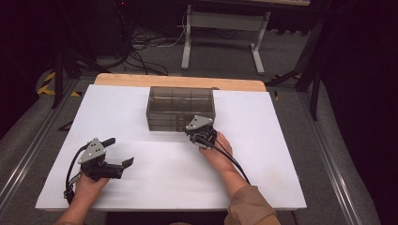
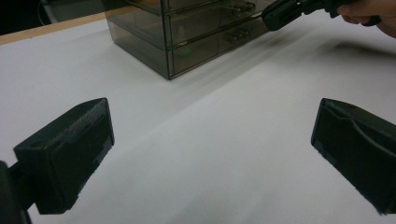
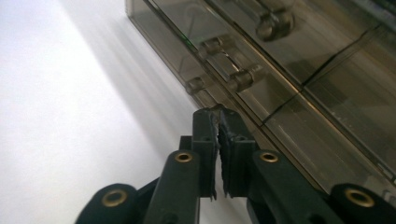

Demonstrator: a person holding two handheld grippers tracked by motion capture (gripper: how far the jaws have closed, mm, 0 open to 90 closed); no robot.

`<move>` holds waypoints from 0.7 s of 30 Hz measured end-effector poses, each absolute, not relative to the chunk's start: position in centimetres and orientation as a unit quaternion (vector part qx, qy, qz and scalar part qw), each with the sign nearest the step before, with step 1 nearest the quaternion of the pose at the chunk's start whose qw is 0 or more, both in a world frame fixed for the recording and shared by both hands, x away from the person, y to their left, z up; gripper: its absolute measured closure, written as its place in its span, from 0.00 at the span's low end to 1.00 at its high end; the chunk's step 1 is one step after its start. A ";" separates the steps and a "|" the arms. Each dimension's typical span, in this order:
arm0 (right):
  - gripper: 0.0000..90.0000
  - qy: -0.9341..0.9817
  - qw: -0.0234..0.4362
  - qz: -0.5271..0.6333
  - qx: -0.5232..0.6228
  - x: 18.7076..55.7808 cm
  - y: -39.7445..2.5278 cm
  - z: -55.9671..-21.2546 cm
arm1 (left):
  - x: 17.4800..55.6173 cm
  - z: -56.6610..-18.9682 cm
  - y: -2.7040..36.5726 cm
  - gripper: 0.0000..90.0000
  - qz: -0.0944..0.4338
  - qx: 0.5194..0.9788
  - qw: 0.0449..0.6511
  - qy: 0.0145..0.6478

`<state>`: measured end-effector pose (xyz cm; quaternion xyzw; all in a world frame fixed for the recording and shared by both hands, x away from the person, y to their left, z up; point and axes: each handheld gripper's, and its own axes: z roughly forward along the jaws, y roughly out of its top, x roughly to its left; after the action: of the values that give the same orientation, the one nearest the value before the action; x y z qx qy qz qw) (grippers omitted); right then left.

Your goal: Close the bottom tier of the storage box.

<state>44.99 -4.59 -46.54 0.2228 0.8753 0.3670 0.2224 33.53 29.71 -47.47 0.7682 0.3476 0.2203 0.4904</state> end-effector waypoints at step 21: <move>0.08 0.861 0.172 0.429 0.211 43.0 -6.5 -44.2 | 33.6 -47.4 29.9 0.00 0.223 0.766 0.492 0.348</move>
<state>43.04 -6.53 -44.20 0.2109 0.8614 0.4288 0.1721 33.56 29.91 -47.40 0.7661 0.3484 0.2231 0.4919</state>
